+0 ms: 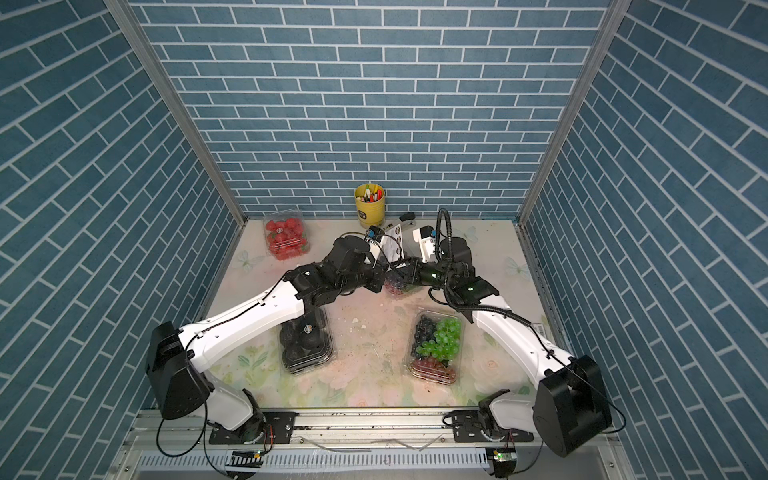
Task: Label fruit boxes
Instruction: Tear off the label from the label sticker.
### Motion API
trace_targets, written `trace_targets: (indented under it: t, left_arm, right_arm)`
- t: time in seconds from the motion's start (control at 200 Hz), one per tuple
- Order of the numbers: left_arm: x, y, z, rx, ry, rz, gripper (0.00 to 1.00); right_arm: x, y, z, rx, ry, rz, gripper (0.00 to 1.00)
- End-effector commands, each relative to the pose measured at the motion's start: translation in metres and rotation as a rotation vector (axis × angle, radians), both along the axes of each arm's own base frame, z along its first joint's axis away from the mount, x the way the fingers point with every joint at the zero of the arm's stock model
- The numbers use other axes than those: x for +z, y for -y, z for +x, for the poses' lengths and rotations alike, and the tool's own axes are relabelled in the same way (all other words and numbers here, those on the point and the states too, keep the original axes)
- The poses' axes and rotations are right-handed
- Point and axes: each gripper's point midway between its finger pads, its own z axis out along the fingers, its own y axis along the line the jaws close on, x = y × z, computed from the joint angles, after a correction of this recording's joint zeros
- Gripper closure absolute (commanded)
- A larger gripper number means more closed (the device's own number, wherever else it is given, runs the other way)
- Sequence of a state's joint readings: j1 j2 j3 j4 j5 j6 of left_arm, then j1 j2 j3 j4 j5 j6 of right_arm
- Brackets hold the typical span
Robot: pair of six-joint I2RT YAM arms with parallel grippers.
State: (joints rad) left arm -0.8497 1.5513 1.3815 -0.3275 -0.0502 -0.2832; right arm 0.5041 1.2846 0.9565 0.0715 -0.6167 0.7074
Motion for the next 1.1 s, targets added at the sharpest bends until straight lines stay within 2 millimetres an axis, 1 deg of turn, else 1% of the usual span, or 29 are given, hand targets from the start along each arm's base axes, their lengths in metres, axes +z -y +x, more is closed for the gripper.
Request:
trace_targets:
  t: [0.0,0.035,0.205,0.34,0.5,0.78,0.915,1.095]
  left_arm:
    - [0.008,0.005,0.001,-0.009,0.017,-0.017,0.98]
    - [0.008,0.005,0.001,-0.008,0.017,-0.016,1.00]
    - [0.008,0.000,0.001,0.006,0.026,-0.014,1.00]
    - [0.005,-0.018,0.007,0.072,0.040,0.027,1.00]
    - [0.007,-0.032,0.009,0.103,0.043,0.026,1.00]
    - [0.015,-0.036,0.004,0.093,0.047,0.006,1.00]
    - [0.019,-0.043,0.001,0.103,0.057,0.026,1.00]
    - [0.021,-0.042,-0.008,0.063,0.047,0.017,1.00]
  right_arm:
    - [0.018,-0.002,-0.004,0.014,0.053,0.032,1.00]
    - [0.018,-0.002,-0.004,0.014,0.055,0.033,1.00]
    - [0.017,0.000,-0.003,0.005,0.059,0.026,1.00]
    - [0.014,0.002,-0.004,-0.003,0.059,0.014,1.00]
    - [0.016,0.004,-0.004,-0.011,0.068,0.004,1.00]
    - [0.010,0.005,-0.001,-0.019,0.065,-0.015,1.00]
    - [0.000,0.016,0.006,-0.076,0.062,-0.069,1.00]
    - [-0.013,0.039,0.017,-0.157,0.032,-0.089,1.00]
